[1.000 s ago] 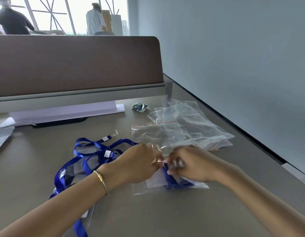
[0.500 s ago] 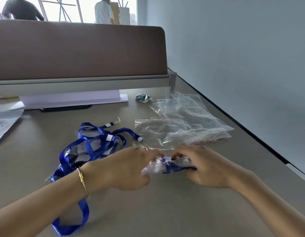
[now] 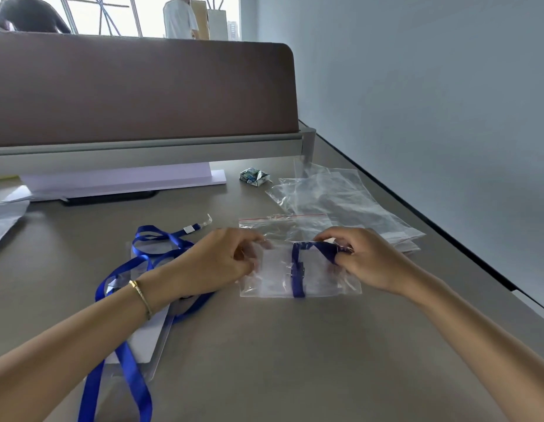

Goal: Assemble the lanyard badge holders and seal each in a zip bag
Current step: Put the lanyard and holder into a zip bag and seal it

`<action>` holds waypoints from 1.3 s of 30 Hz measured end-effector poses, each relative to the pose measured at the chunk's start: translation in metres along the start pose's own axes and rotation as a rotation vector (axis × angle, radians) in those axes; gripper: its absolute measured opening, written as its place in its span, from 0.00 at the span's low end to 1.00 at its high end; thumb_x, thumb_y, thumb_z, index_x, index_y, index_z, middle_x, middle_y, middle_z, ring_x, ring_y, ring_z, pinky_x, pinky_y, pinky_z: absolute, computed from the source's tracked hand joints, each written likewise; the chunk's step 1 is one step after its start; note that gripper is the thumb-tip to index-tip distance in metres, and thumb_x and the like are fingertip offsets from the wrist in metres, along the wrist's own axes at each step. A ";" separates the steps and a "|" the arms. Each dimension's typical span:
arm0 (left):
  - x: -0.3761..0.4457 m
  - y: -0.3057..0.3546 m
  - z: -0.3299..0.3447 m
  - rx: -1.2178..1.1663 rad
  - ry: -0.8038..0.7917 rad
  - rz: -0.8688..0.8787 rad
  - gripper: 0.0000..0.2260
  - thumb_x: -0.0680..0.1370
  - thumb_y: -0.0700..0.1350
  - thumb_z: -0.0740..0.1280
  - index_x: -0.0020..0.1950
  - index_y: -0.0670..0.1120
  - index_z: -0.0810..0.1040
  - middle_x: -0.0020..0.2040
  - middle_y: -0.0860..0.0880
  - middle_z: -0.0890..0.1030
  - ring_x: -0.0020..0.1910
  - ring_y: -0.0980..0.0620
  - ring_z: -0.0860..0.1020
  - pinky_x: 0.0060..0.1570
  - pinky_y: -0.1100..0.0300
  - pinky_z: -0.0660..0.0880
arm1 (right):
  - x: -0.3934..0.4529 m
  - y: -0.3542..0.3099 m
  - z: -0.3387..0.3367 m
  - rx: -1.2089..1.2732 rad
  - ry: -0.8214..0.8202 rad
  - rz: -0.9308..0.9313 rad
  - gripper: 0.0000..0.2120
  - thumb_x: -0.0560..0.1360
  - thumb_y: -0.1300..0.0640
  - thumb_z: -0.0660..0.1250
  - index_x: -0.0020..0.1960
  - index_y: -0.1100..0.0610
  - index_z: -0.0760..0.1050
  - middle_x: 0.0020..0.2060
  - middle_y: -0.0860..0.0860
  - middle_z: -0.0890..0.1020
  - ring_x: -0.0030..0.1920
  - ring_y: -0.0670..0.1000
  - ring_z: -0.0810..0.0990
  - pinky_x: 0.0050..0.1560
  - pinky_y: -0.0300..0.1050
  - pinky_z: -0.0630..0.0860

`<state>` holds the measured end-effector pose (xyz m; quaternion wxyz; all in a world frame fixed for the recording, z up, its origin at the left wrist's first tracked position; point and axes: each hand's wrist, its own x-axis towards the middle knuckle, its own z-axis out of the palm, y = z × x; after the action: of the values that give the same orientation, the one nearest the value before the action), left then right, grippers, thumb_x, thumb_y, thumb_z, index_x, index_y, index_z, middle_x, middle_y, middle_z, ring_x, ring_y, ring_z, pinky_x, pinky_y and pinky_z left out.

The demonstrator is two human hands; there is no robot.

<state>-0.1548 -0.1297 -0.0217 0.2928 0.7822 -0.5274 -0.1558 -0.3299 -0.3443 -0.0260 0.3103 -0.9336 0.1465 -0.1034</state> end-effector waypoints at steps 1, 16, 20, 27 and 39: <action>0.001 -0.002 0.000 0.027 0.008 0.007 0.13 0.77 0.40 0.68 0.59 0.54 0.80 0.40 0.59 0.84 0.40 0.61 0.82 0.48 0.61 0.78 | 0.003 0.002 0.000 -0.028 0.007 -0.005 0.14 0.77 0.60 0.66 0.59 0.47 0.81 0.49 0.41 0.85 0.49 0.41 0.83 0.56 0.45 0.78; -0.006 0.004 0.022 0.495 0.123 0.101 0.21 0.79 0.63 0.59 0.69 0.57 0.72 0.66 0.59 0.74 0.64 0.55 0.73 0.62 0.57 0.71 | 0.006 0.007 0.020 -0.335 0.056 -0.264 0.11 0.76 0.53 0.70 0.58 0.46 0.81 0.53 0.39 0.81 0.54 0.42 0.77 0.58 0.43 0.74; -0.012 0.016 0.039 0.553 0.084 0.143 0.29 0.75 0.70 0.55 0.71 0.57 0.70 0.65 0.58 0.74 0.64 0.56 0.71 0.65 0.58 0.67 | 0.006 0.004 0.024 -0.463 -0.024 -0.303 0.16 0.75 0.39 0.64 0.58 0.44 0.80 0.55 0.38 0.81 0.58 0.41 0.76 0.71 0.45 0.62; -0.020 0.019 0.040 0.575 0.034 0.153 0.34 0.75 0.67 0.60 0.77 0.54 0.61 0.70 0.56 0.71 0.68 0.55 0.68 0.68 0.63 0.59 | -0.011 0.002 0.016 -0.516 -0.169 -0.242 0.35 0.65 0.34 0.69 0.71 0.43 0.72 0.66 0.36 0.75 0.65 0.39 0.69 0.70 0.38 0.62; -0.040 0.032 0.029 0.189 -0.069 0.027 0.09 0.77 0.46 0.63 0.55 0.56 0.75 0.44 0.58 0.78 0.42 0.59 0.78 0.41 0.62 0.75 | -0.037 -0.016 -0.006 -0.286 -0.206 -0.121 0.12 0.71 0.53 0.62 0.49 0.47 0.83 0.43 0.42 0.79 0.46 0.42 0.77 0.49 0.42 0.73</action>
<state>-0.2095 -0.1101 -0.0270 0.2015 0.7932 -0.5602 -0.1284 -0.3633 -0.3227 -0.0148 0.1809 -0.9809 0.0709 -0.0036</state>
